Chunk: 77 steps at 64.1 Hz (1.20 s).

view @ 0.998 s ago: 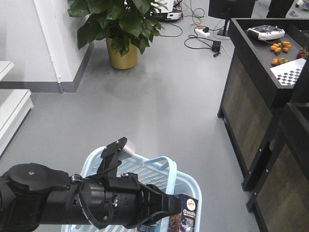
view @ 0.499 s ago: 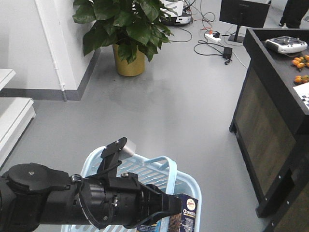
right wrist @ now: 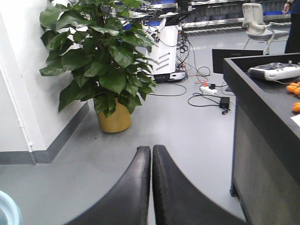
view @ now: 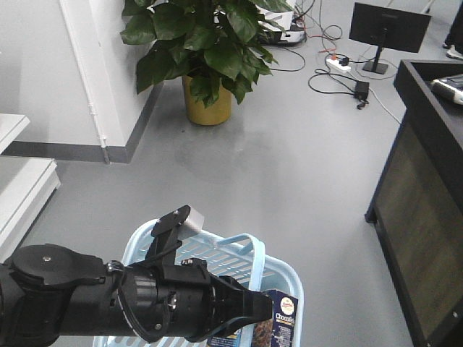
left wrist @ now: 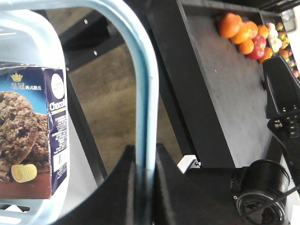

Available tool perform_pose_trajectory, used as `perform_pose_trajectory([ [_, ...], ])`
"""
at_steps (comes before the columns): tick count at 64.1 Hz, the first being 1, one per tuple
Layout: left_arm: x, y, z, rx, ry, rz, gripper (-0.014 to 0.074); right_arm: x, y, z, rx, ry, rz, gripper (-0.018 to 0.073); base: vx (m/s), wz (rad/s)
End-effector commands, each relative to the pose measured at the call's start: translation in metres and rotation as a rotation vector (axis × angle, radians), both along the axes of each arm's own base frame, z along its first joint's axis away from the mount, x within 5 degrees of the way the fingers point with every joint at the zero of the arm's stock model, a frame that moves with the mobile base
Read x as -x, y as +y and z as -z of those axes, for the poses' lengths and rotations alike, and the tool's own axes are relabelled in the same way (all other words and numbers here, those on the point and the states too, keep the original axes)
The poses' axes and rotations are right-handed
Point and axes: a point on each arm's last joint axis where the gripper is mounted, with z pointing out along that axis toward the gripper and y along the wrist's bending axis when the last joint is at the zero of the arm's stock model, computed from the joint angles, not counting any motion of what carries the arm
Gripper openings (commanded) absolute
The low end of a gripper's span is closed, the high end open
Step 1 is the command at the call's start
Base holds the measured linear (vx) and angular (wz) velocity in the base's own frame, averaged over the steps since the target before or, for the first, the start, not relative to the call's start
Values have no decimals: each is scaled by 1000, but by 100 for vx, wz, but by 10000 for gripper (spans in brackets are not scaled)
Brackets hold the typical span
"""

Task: Left arm holds basket, right arm returns cookies
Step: 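Hold the basket with the left gripper while turning toward the snack shelf, then hold the basket with the left gripper while stopping at the shelf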

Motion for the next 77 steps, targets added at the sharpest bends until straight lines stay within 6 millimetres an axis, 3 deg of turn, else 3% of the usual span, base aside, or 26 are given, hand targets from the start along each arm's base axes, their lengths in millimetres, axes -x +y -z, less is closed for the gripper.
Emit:
perform_pose_trajectory([
  [1, 3, -3, -24, 103, -20, 4, -6, 1, 0, -6, 12, -83, -3, -8, 26, 13],
  [77, 3, -3, -24, 103, -20, 4, -6, 1, 0, -6, 12, -83, -3, -8, 22, 48],
])
